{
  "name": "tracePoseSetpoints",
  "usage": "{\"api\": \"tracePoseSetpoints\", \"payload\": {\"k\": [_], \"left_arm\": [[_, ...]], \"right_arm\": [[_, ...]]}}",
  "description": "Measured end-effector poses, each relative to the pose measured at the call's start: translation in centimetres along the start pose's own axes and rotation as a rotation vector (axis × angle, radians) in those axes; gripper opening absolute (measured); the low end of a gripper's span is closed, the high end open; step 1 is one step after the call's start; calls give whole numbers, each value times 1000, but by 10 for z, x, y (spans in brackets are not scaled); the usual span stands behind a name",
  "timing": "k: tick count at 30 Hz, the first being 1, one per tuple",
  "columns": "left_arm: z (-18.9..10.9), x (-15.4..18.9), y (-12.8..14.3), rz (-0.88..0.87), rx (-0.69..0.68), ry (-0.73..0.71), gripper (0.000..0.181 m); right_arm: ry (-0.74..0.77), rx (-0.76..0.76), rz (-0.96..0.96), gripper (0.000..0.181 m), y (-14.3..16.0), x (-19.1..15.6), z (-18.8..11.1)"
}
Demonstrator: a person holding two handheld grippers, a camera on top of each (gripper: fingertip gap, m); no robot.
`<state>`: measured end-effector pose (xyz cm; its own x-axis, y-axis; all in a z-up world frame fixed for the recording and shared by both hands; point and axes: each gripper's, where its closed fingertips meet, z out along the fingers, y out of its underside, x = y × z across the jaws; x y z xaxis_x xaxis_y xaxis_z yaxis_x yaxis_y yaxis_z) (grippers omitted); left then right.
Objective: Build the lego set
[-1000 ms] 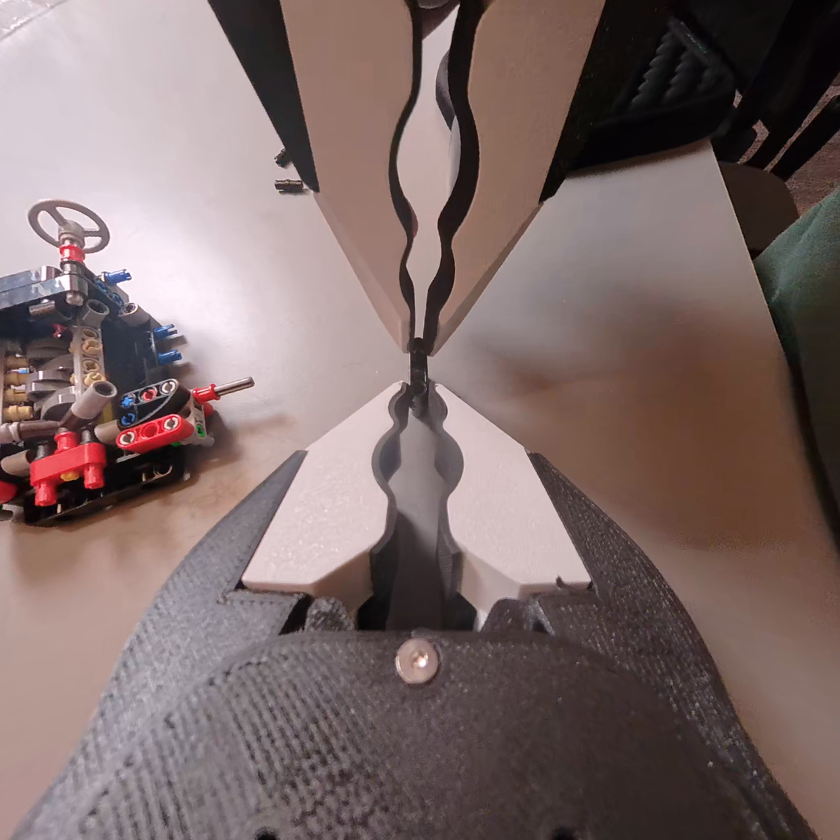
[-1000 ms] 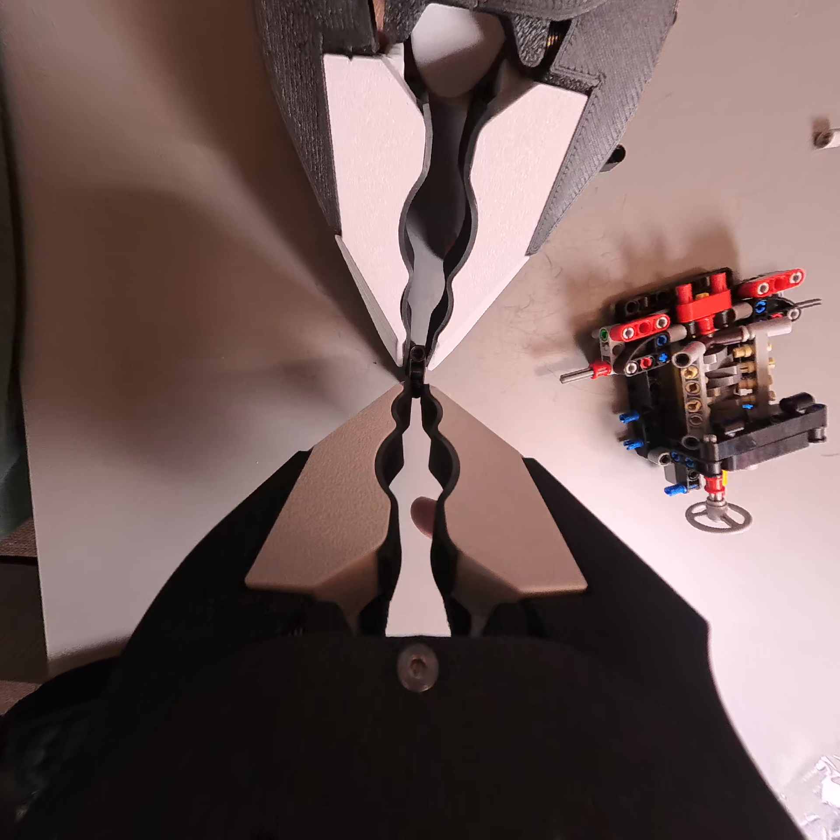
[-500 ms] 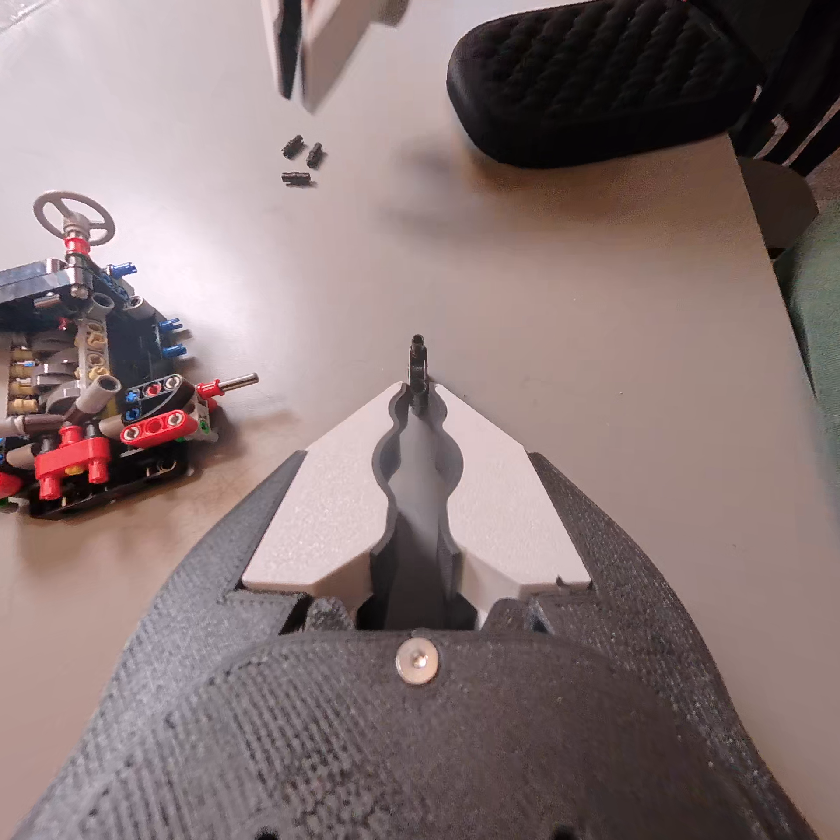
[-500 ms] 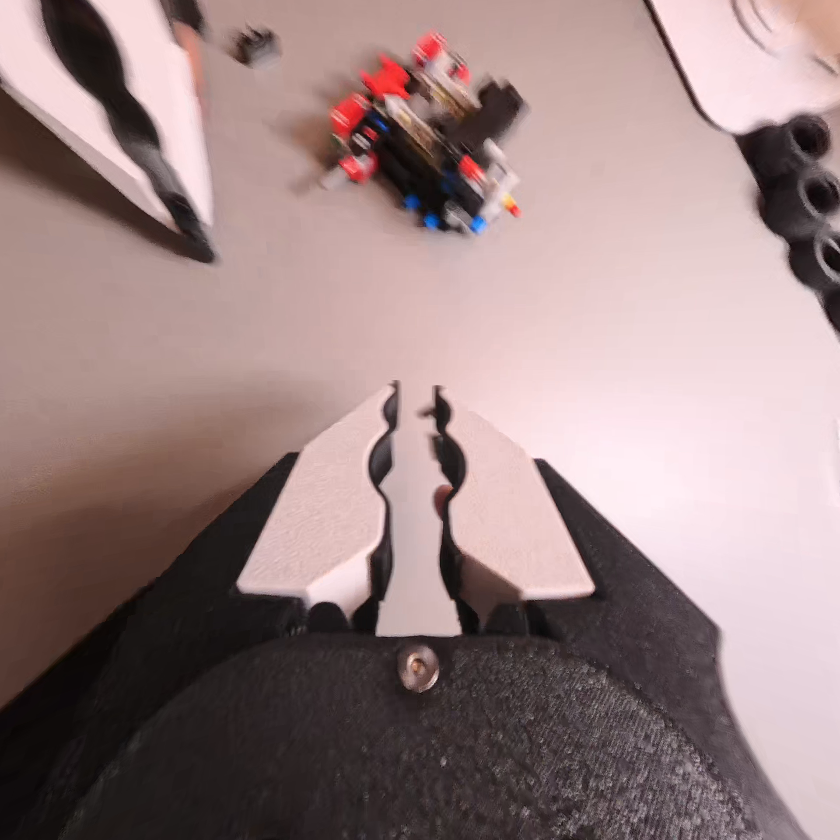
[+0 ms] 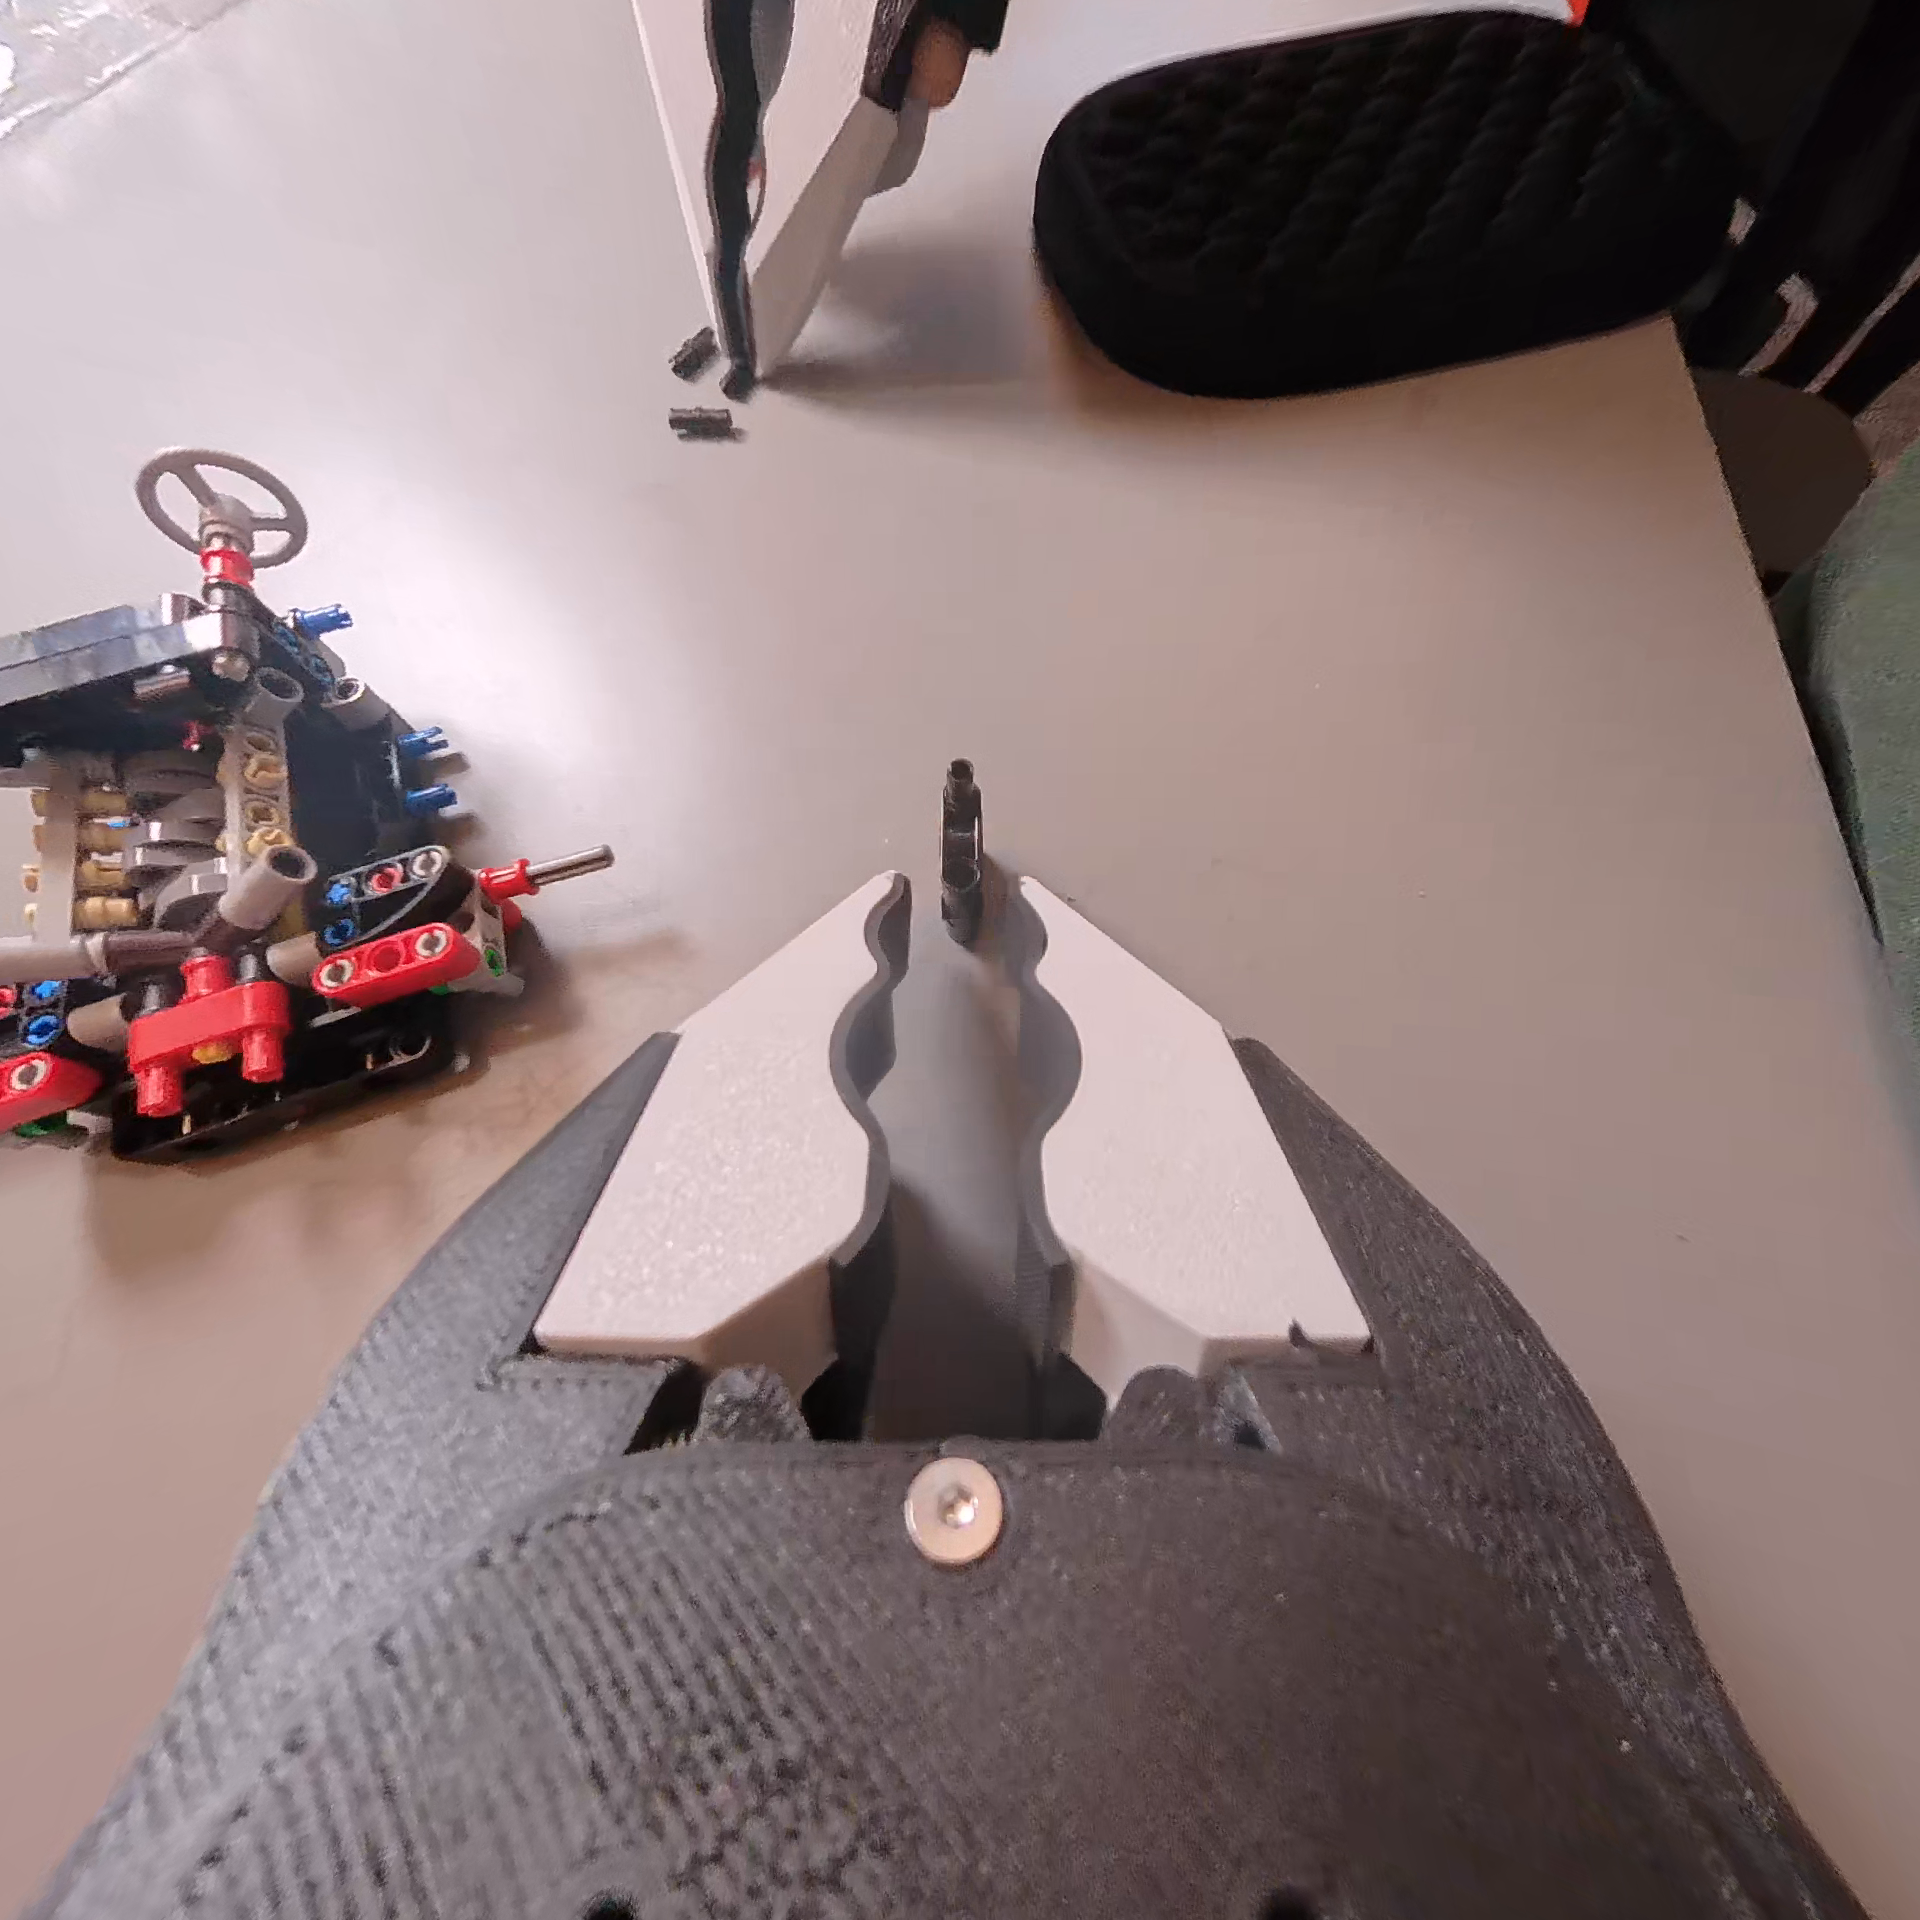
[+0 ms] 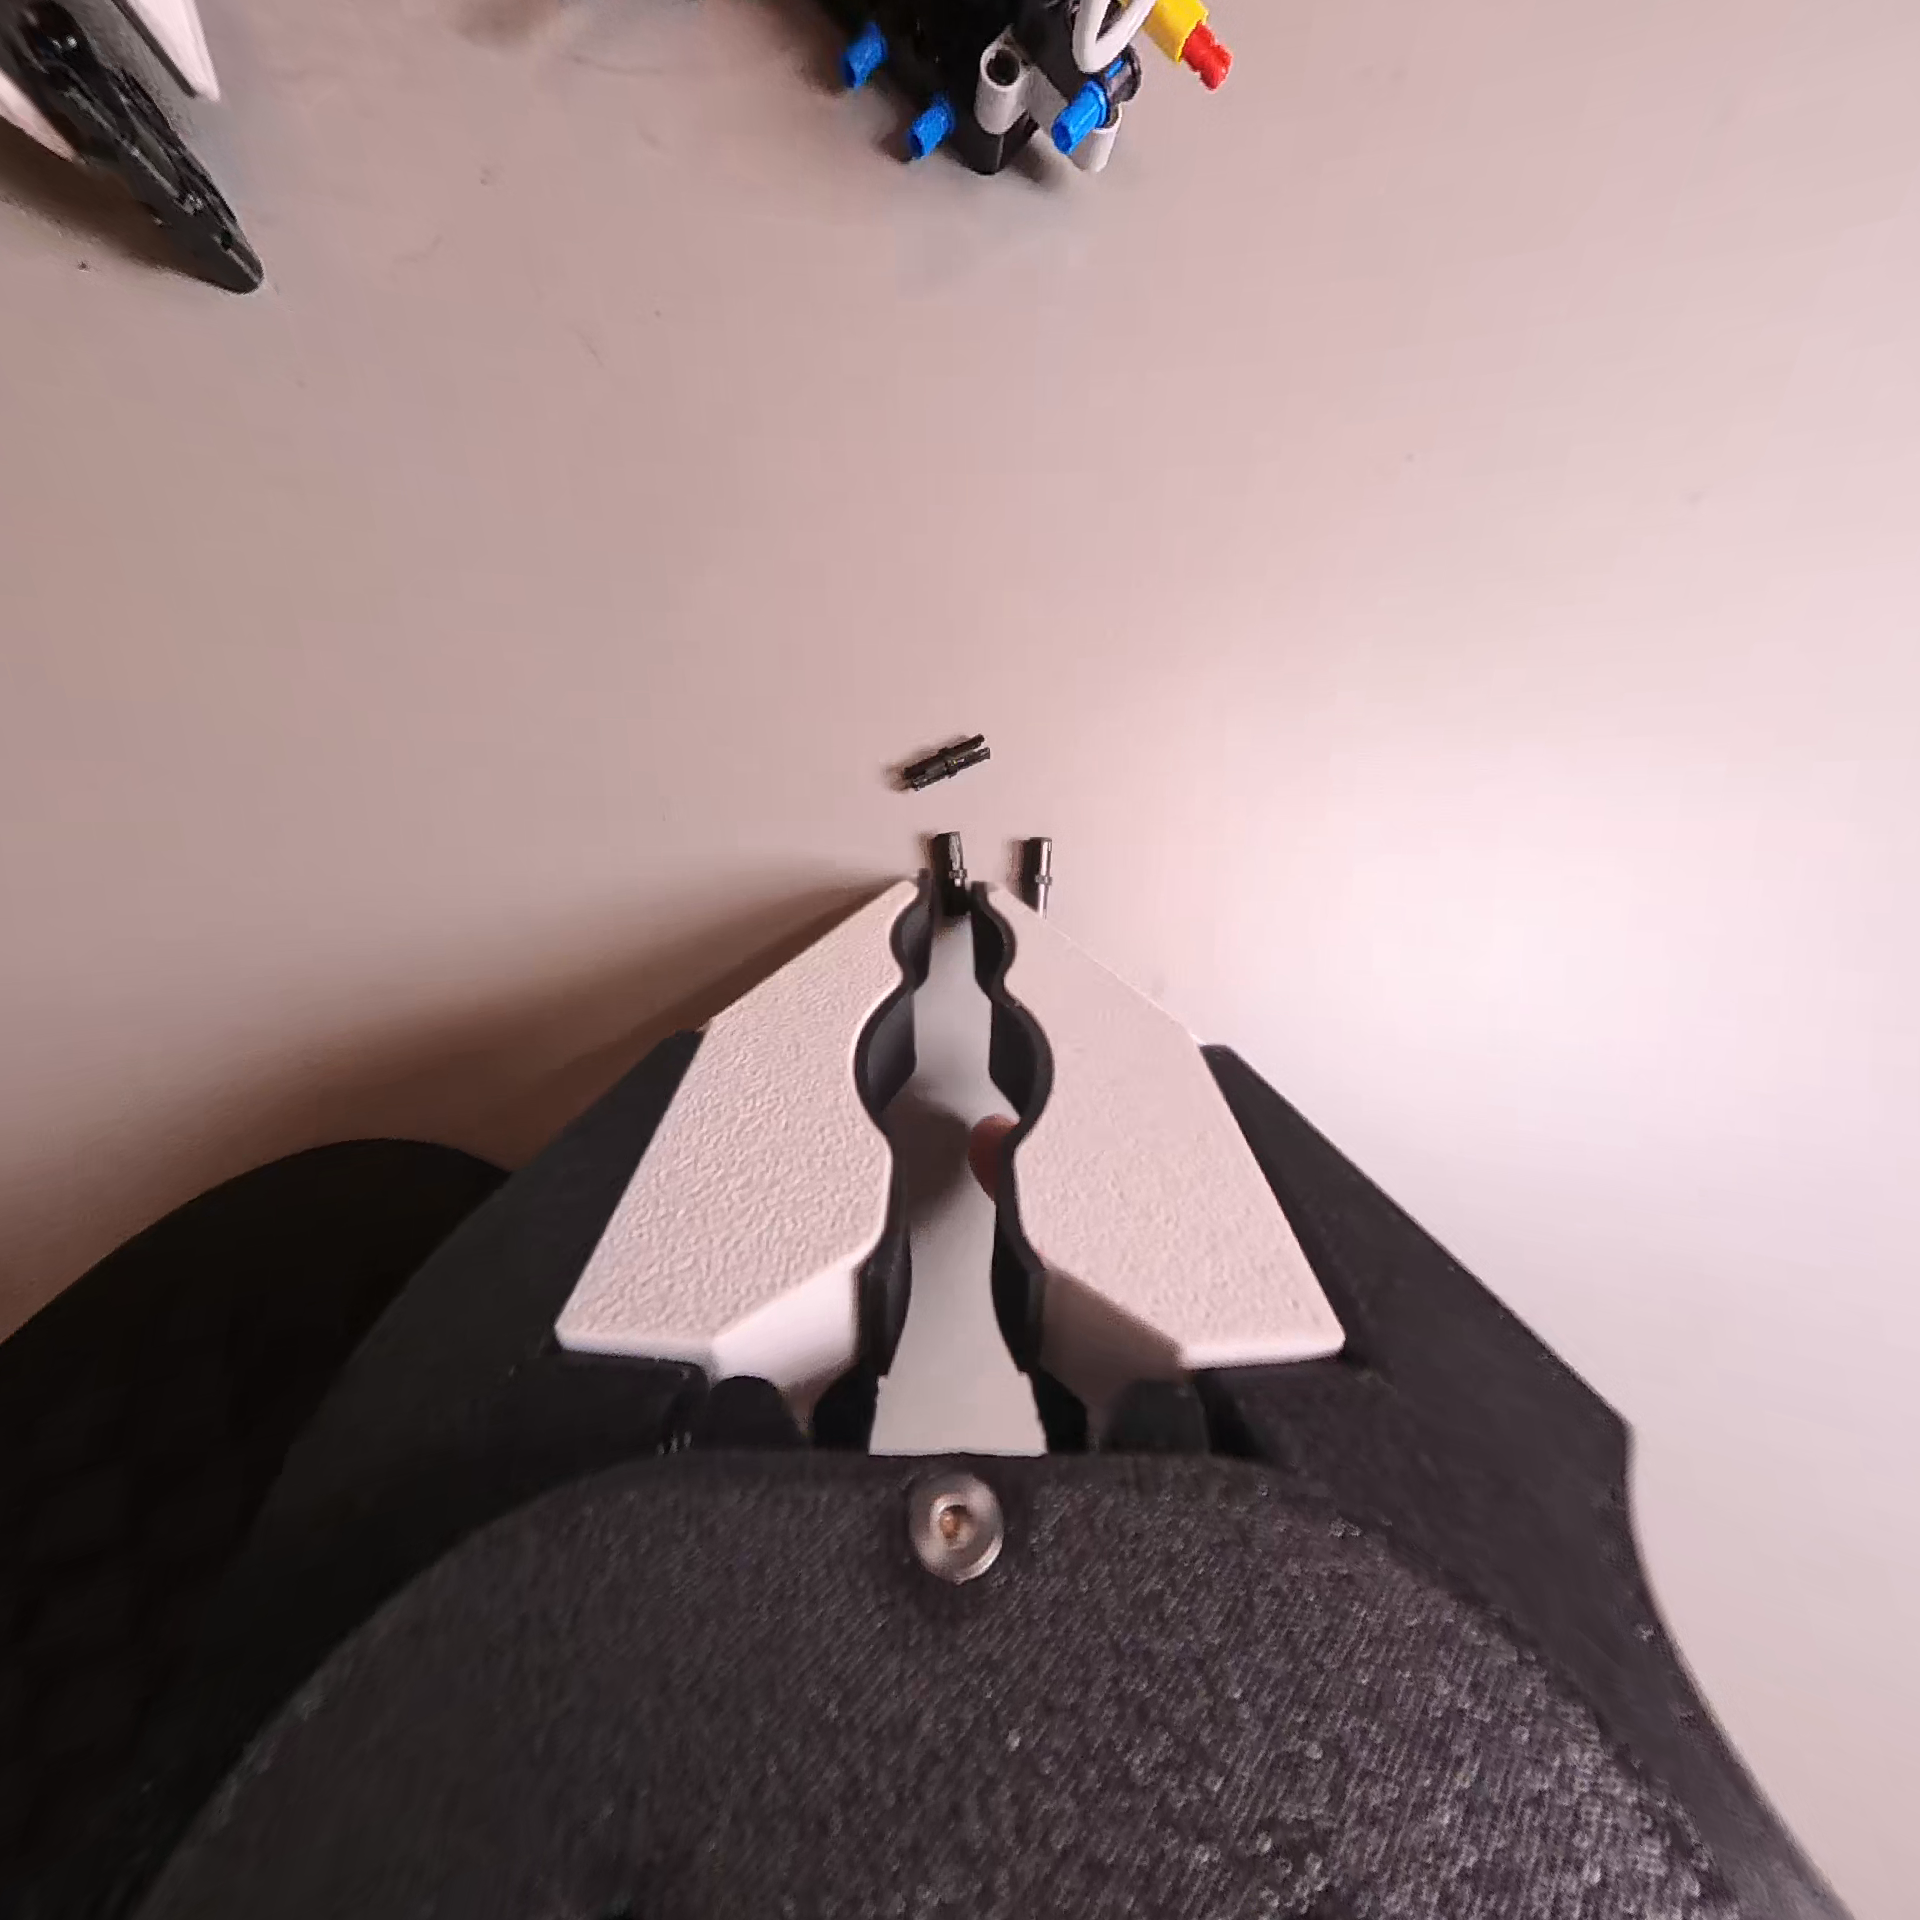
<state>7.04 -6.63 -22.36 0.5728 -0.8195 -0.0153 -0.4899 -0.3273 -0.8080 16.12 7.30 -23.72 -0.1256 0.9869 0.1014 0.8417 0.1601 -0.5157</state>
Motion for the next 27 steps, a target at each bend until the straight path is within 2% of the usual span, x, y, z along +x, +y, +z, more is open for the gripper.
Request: {"api": "tracePoseSetpoints", "payload": {"k": [1,4,10,14,20,23,27], "left_arm": [[-3,0,-2,-10,19,6,17],[-15,-3,-14,-82,108,23,17],[-40,-10,-46,-303,339,109,20],[-50,-3,-62,-401,449,207,22],[-58,-1,-68,-475,503,273,16],[-58,2,-66,-458,485,274,3],[-64,6,-71,-476,528,342,3]], "right_arm": [[1,-2,1,4,0,0,0],[-4,4,-24,3,-4,-6,-1],[63,403,-256,3,-102,-63,-33],[132,450,-440,3,-140,-99,-39],[207,385,-628,3,-159,-119,-32],[218,378,-647,3,-162,-121,-32],[203,432,-629,3,-165,-125,-40]]}}
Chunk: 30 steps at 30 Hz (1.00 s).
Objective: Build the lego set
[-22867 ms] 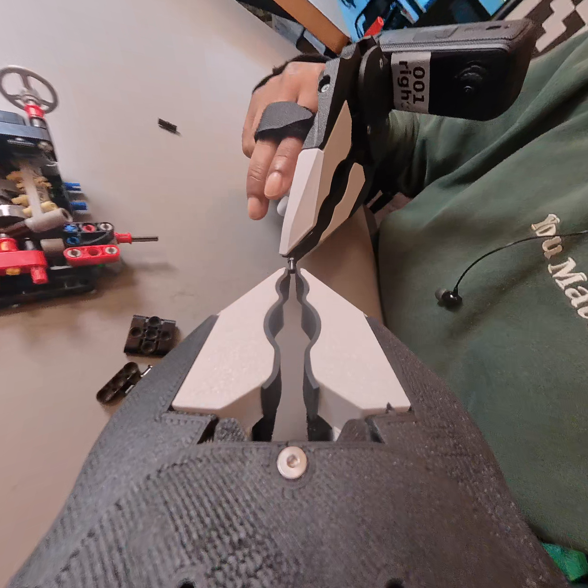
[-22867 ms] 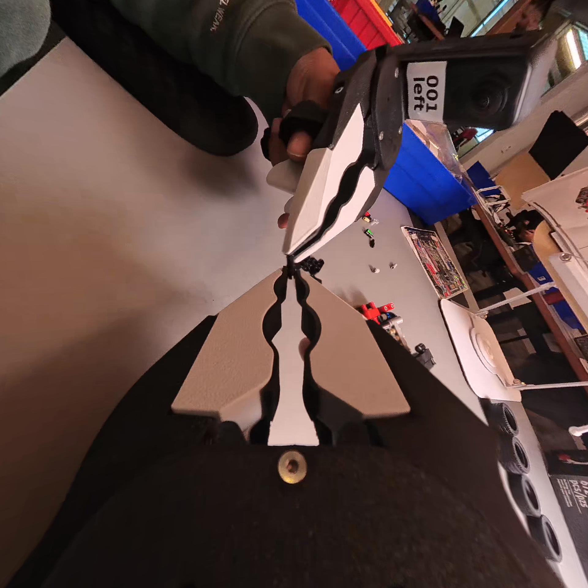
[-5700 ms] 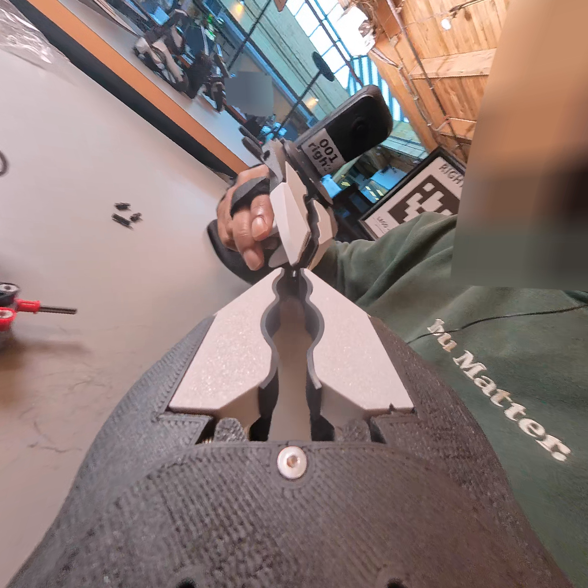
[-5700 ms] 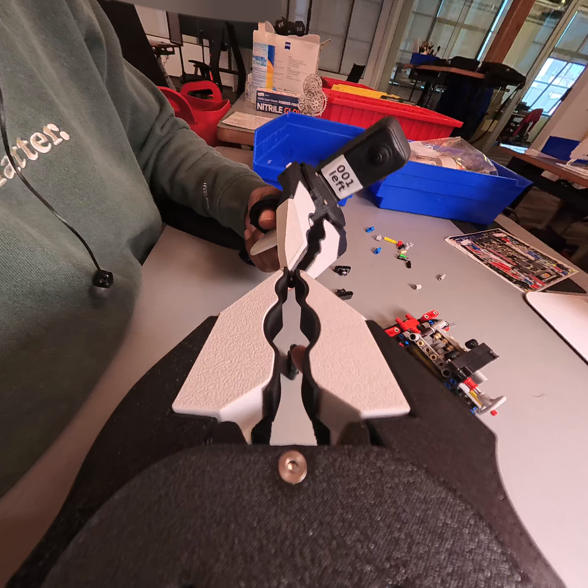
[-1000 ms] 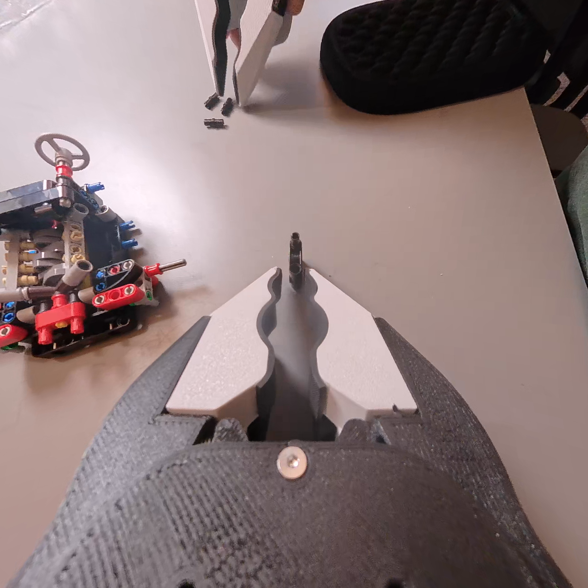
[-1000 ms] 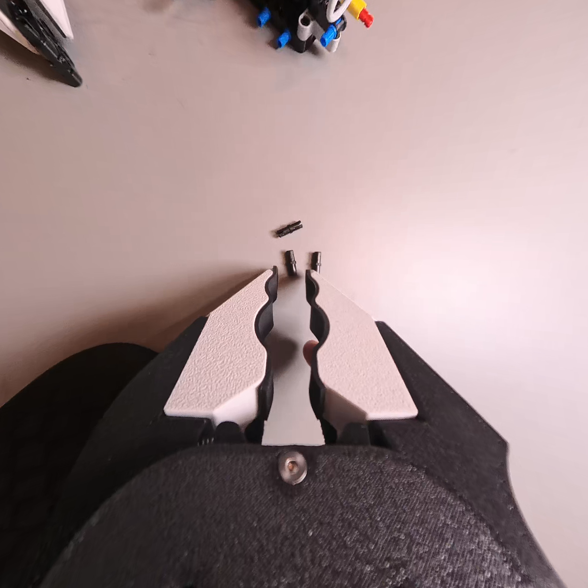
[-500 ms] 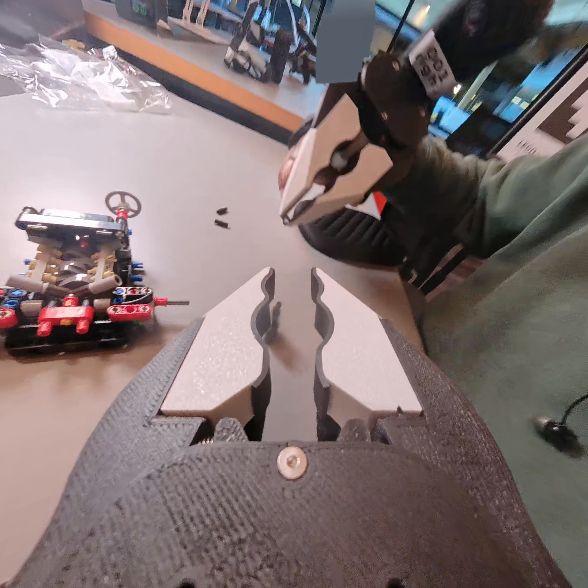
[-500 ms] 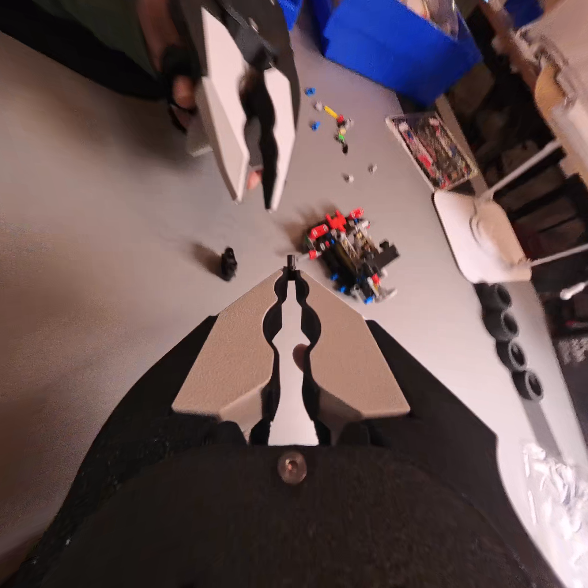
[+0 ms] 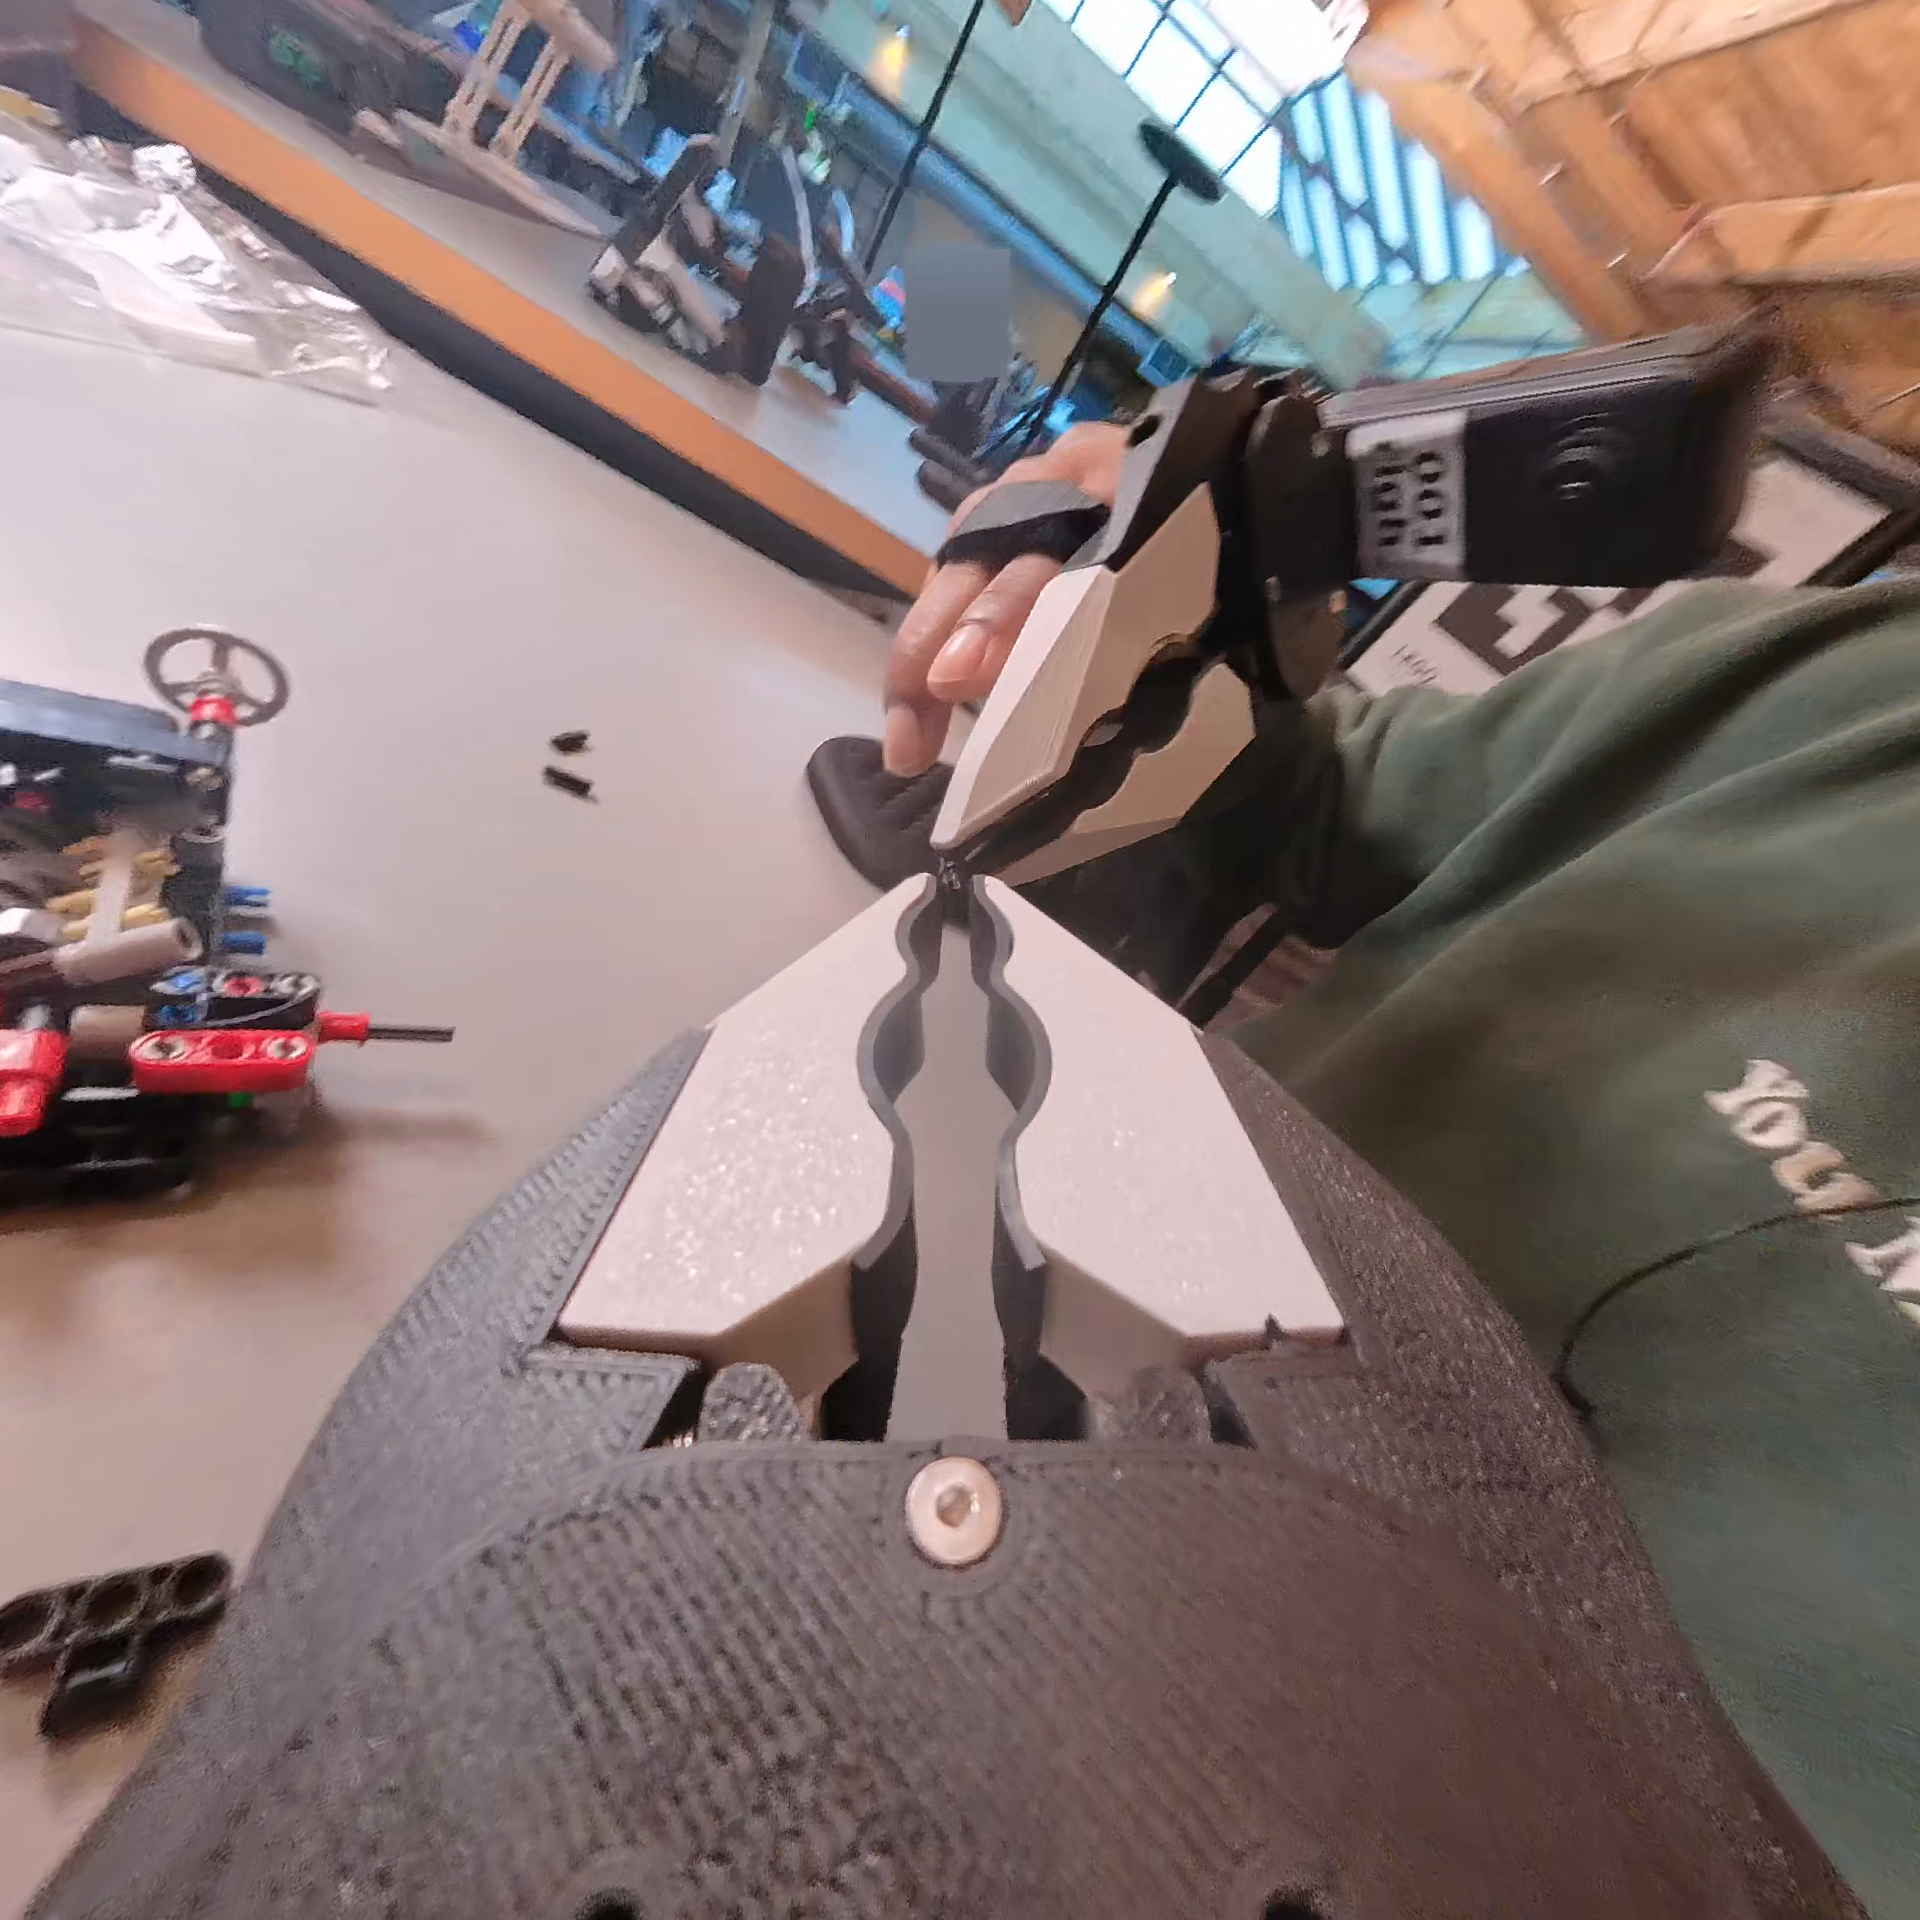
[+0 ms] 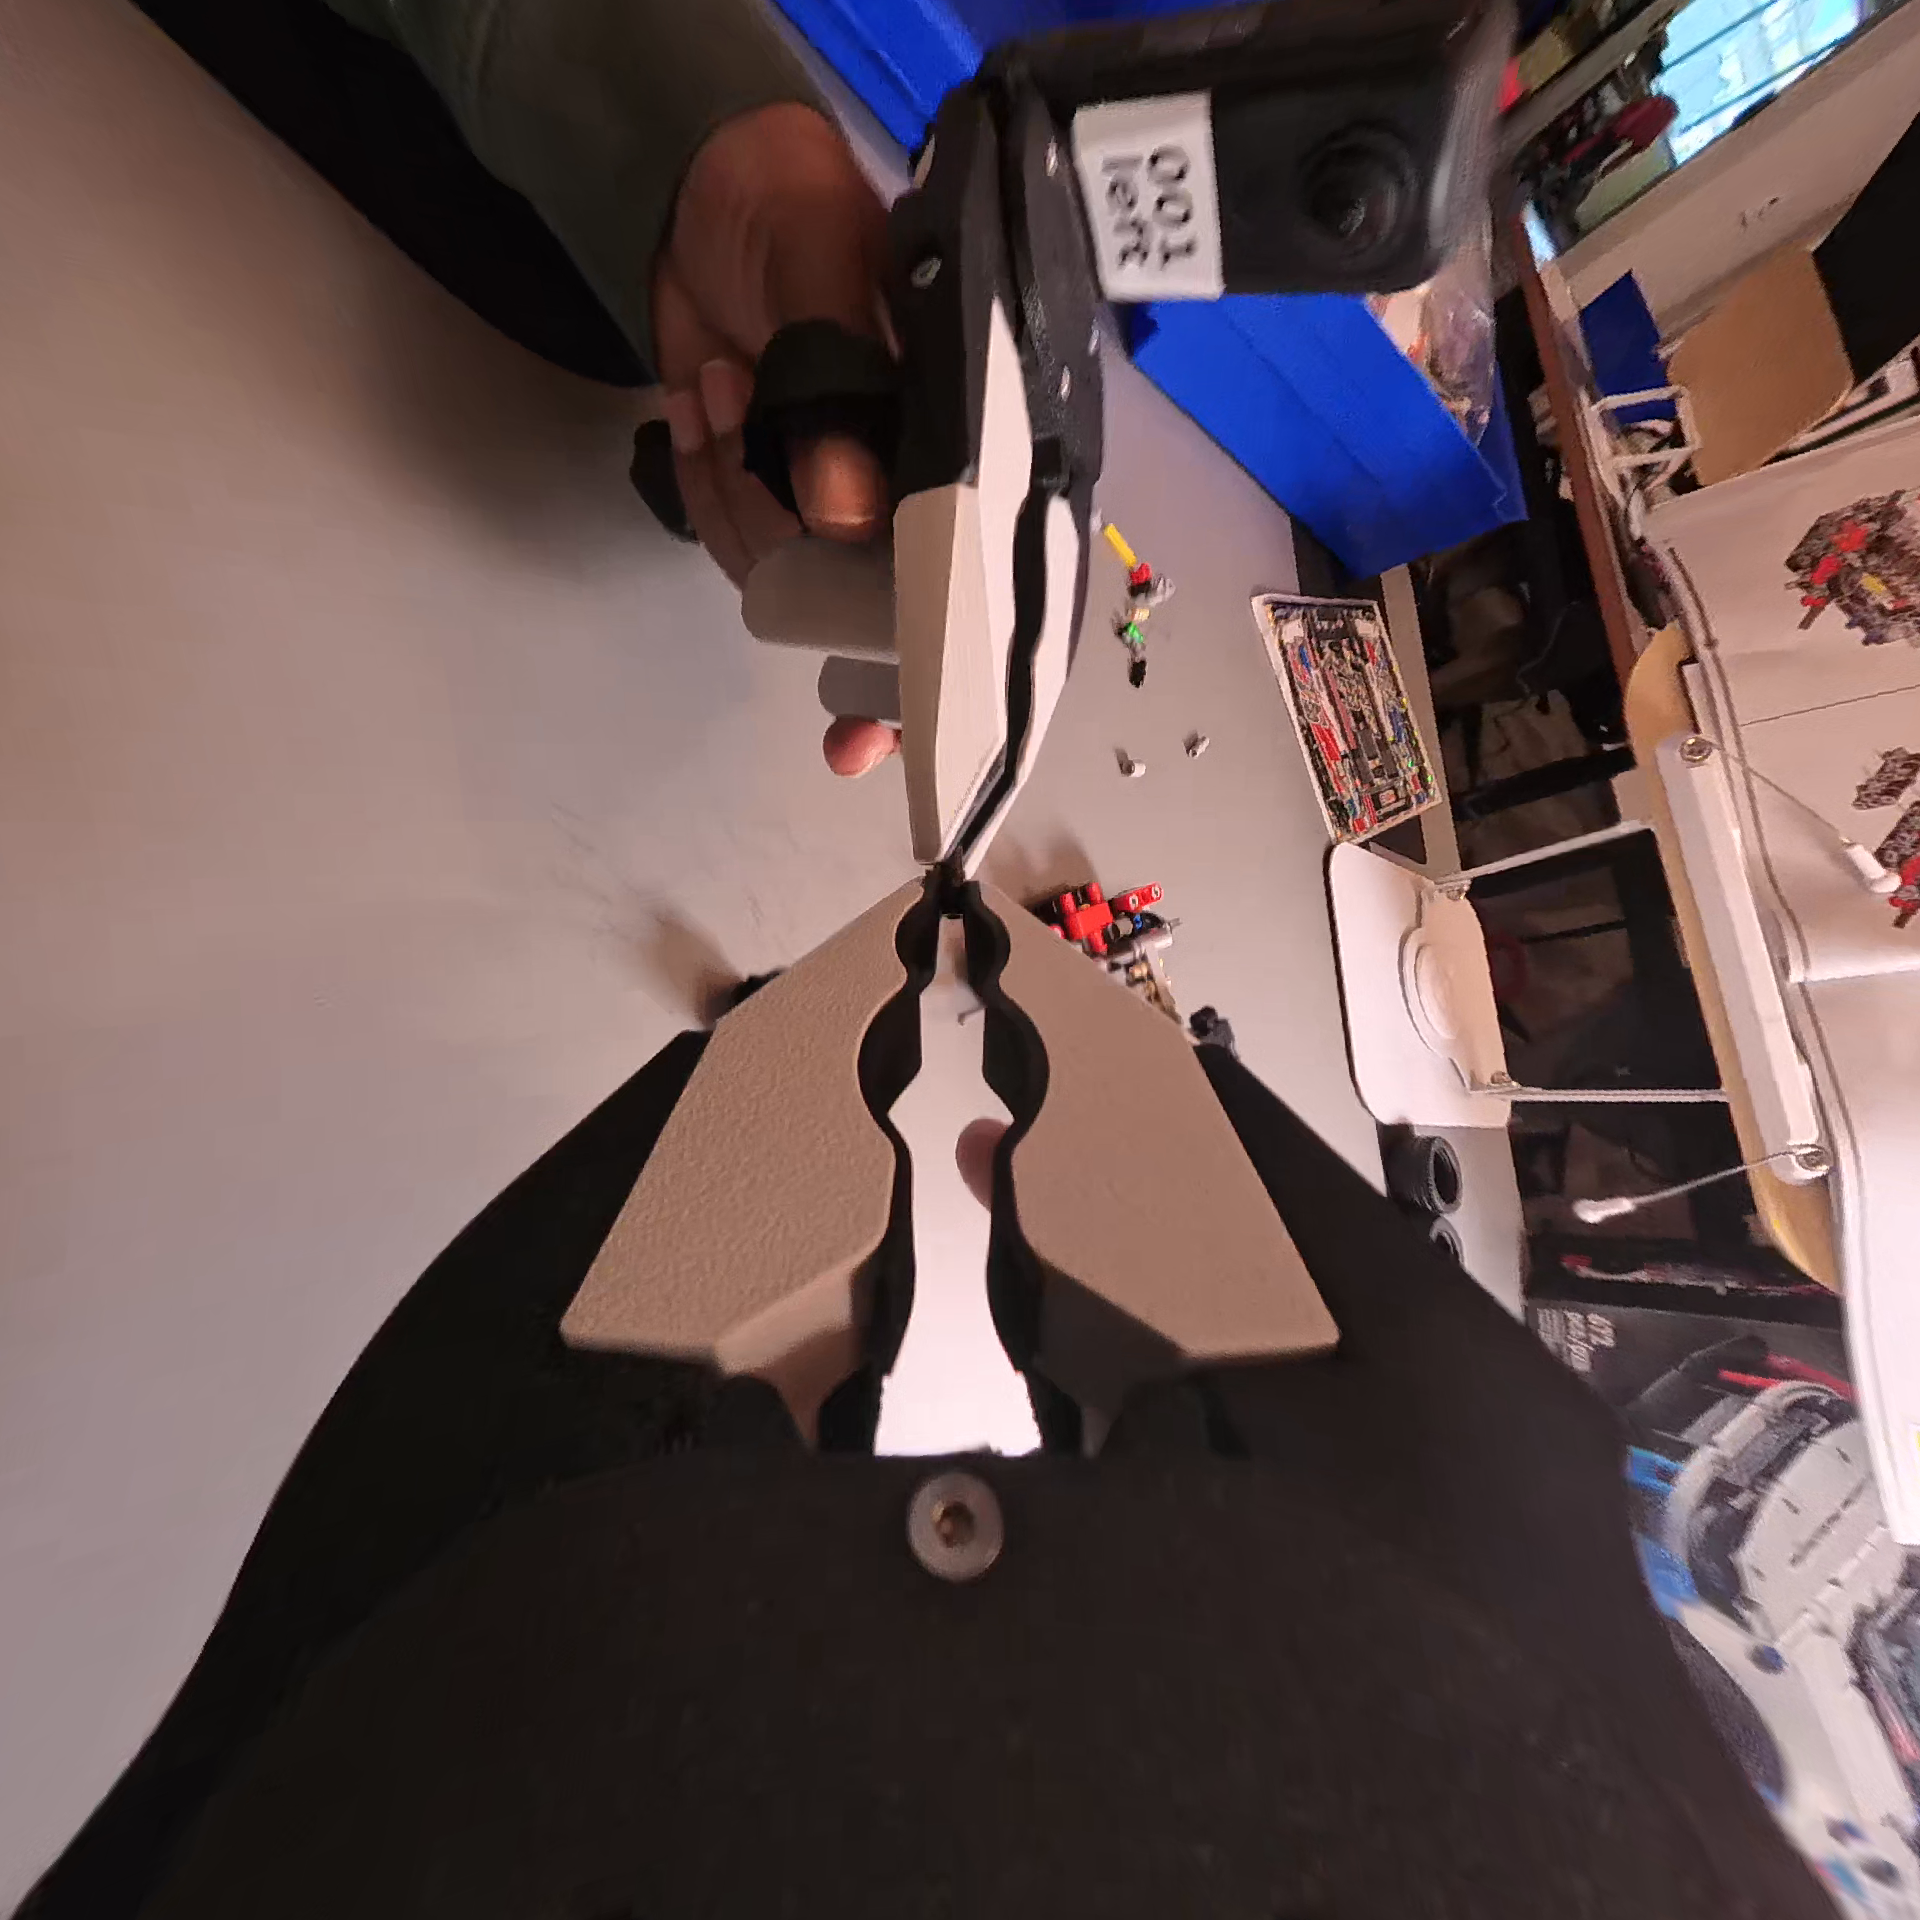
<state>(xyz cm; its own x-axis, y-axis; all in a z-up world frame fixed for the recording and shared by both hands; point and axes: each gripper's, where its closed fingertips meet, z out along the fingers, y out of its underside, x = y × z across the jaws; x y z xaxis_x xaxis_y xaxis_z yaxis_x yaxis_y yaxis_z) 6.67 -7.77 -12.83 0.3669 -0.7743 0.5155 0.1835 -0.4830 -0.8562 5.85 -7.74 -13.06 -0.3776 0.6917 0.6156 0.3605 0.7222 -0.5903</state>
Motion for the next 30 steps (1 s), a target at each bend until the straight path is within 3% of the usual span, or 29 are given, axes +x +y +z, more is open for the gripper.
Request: {"api": "tracePoseSetpoints", "payload": {"k": [4,8,16,30], "left_arm": [[-6,17,-14,-33,88,127,2],[-7,23,-16,-25,103,165,2],[-6,26,-15,-32,101,190,2],[-8,30,-17,-55,111,226,2]], "right_arm": [[-24,208,185,9,-21,8,-15],[-60,312,279,18,-29,9,-21],[-72,333,277,4,-30,6,-15],[-88,357,272,6,-34,6,-17]]}}
